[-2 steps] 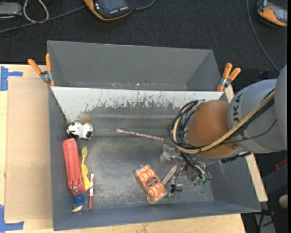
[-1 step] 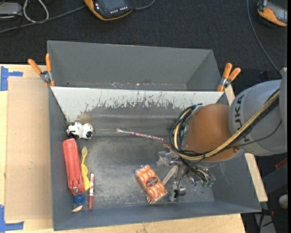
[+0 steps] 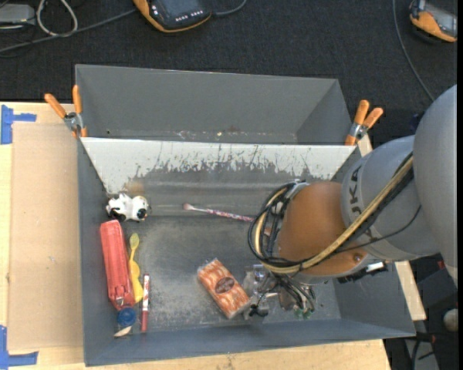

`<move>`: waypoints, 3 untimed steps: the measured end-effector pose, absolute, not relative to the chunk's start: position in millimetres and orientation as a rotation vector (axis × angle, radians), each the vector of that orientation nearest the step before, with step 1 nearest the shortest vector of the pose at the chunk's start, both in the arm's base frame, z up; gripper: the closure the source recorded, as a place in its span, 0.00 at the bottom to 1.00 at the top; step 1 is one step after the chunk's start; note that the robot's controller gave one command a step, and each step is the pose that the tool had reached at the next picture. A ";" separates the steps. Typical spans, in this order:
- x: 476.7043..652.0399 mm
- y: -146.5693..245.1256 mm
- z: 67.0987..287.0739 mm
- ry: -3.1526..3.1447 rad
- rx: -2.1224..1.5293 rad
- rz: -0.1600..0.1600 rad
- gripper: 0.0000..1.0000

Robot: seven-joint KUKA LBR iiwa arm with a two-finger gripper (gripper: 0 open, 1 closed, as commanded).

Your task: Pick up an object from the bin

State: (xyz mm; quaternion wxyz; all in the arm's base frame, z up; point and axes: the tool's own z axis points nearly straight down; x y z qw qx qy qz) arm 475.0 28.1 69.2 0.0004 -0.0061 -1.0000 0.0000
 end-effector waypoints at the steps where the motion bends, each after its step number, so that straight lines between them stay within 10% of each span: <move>1: 475.0 28.1 69.2 -3.141 -0.018 0.000 1.00; 3: 486.7 28.9 194.5 -3.140 -0.104 -0.001 1.00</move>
Offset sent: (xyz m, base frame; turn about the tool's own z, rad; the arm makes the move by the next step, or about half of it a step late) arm 0.0104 -0.0017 0.1451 -0.0590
